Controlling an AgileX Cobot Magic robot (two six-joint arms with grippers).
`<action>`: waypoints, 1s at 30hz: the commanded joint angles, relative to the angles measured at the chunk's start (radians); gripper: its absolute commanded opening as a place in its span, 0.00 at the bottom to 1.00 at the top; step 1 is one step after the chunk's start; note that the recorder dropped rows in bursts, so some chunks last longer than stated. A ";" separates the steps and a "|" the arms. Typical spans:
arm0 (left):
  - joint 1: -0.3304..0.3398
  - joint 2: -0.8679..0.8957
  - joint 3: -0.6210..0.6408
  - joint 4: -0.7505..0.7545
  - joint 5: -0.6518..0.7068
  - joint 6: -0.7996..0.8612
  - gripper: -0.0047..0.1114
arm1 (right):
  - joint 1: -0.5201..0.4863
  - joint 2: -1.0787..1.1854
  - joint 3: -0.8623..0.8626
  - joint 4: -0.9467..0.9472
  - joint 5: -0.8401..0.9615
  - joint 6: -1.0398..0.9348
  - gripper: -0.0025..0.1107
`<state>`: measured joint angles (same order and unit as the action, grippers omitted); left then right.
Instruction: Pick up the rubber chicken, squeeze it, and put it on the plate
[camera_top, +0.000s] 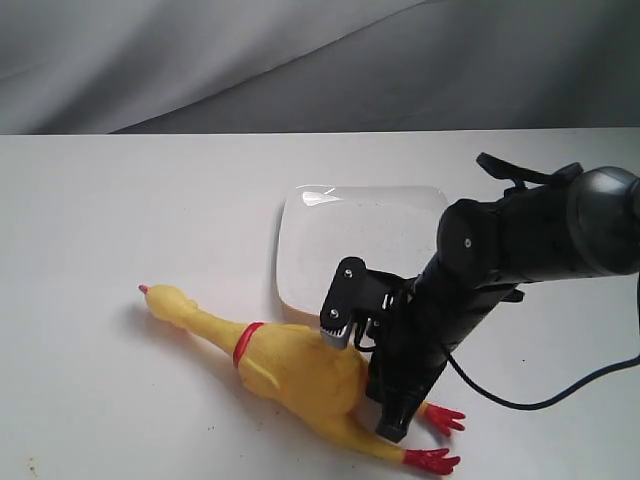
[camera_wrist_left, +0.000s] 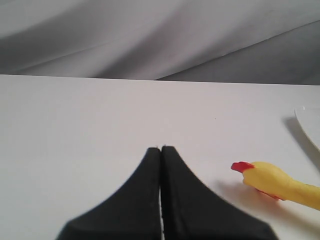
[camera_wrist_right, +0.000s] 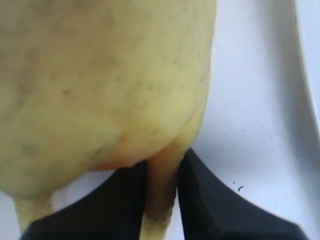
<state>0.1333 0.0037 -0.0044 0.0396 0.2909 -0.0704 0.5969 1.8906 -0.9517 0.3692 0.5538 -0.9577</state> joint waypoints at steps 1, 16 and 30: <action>0.002 -0.004 0.004 -0.008 -0.005 -0.003 0.04 | 0.001 0.000 -0.005 -0.026 -0.002 0.002 0.02; 0.002 -0.004 0.004 -0.008 -0.005 -0.003 0.04 | 0.001 -0.547 -0.005 -0.056 0.080 0.025 0.02; 0.002 -0.004 0.004 0.049 -0.236 0.027 0.04 | 0.001 -0.744 -0.005 -0.011 0.198 0.053 0.02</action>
<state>0.1333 0.0037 -0.0044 0.0833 0.0989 -0.0496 0.5975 1.1747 -0.9517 0.3128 0.7558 -0.9165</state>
